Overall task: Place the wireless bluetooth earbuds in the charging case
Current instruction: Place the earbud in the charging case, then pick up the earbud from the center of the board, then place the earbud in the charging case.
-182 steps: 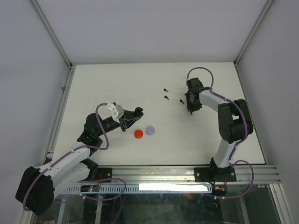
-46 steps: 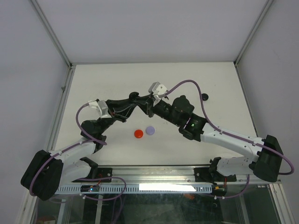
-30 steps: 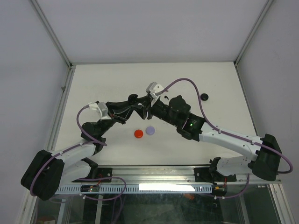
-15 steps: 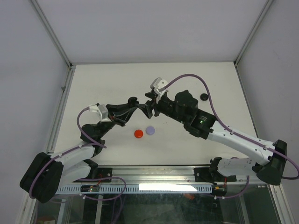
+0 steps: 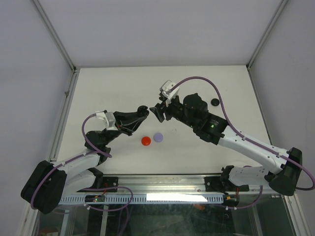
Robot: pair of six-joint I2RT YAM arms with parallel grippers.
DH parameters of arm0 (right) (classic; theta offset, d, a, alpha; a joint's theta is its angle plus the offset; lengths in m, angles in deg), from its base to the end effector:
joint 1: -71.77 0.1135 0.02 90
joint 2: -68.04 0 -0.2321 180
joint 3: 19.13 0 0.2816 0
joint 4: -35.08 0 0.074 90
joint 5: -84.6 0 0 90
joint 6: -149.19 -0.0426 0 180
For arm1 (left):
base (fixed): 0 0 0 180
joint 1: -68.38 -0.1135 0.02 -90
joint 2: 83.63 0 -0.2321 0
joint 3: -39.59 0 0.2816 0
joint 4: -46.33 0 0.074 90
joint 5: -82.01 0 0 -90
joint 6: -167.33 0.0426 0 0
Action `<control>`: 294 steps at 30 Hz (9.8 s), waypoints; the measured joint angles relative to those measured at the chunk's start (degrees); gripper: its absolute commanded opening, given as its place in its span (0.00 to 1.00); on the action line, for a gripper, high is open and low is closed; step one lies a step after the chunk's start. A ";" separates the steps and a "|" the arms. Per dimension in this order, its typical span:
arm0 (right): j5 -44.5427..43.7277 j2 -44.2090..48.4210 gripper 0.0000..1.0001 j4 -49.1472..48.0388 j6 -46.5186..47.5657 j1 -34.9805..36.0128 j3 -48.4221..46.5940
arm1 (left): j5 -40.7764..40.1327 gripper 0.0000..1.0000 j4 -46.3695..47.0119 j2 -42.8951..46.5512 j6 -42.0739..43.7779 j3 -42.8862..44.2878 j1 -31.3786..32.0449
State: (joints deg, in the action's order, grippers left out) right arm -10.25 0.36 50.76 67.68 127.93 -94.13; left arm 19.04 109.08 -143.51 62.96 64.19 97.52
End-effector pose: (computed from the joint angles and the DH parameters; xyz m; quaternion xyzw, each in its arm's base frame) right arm 0.1847 0.2691 0.3472 -0.3809 0.6537 0.2346 0.6103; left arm 0.1939 -0.1302 0.2033 0.2630 0.4748 -0.4207 0.7270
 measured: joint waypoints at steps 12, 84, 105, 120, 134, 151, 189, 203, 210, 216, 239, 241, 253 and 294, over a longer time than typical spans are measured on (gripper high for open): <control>-0.35 -0.79 0.62 0.55 0.22 -0.28 0.02 | 1.64 0.00 0.50 -0.17 -0.24 0.09 0.00; 11.91 -1.29 0.63 0.11 -0.90 -0.57 0.68 | 3.15 0.00 2.14 -2.25 -1.73 0.63 0.00; 6.75 -3.26 0.64 0.13 -6.75 -0.98 -0.76 | 0.28 0.00 -3.85 -0.13 -0.04 1.38 0.07; 4.20 -11.78 0.64 19.02 -6.60 -21.27 -7.82 | -9.90 0.00 -36.04 13.33 9.20 5.97 0.04; 6.14 -29.27 0.57 29.90 -6.21 -34.75 -13.35 | -6.82 0.00 -49.46 11.87 19.98 11.06 0.04; 6.62 -49.96 0.44 36.72 -3.15 -38.73 -28.09 | -3.37 0.00 -50.56 11.43 21.51 11.06 0.04; 4.87 -40.65 0.17 34.18 -4.15 -34.27 -16.94 | -2.36 0.00 -49.86 9.62 19.82 11.02 0.02; 9.05 -13.51 0.15 17.94 -14.25 -25.57 -5.81 | -1.86 0.00 -30.60 6.56 13.64 6.58 0.02; 11.10 -5.16 0.15 7.58 -18.78 -21.51 -1.55 | -1.16 0.00 -19.69 4.22 11.37 5.81 0.02; 13.11 0.81 0.15 -3.06 -22.47 -18.71 4.28 | -0.83 0.00 -12.46 2.05 9.64 5.55 0.02; 21.03 2.03 0.14 -31.10 -29.38 -6.88 11.91 | 2.08 0.00 -3.19 -0.02 6.43 5.55 0.00; 20.72 1.31 0.14 -31.10 -29.20 -6.19 11.91 | 2.10 0.00 -2.84 -0.02 6.19 5.55 0.00; 18.78 0.13 0.13 -33.44 -28.83 -5.03 12.92 | 3.54 0.00 -1.29 0.00 5.14 5.55 0.02; 10.19 1.07 0.52 -22.88 -26.05 -2.93 9.38 | 0.07 0.00 -3.23 0.17 5.01 4.31 0.11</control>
State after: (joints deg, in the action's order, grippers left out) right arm -0.06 1.43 27.88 41.63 125.00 -84.75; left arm 19.10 105.84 -143.33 67.96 68.49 97.63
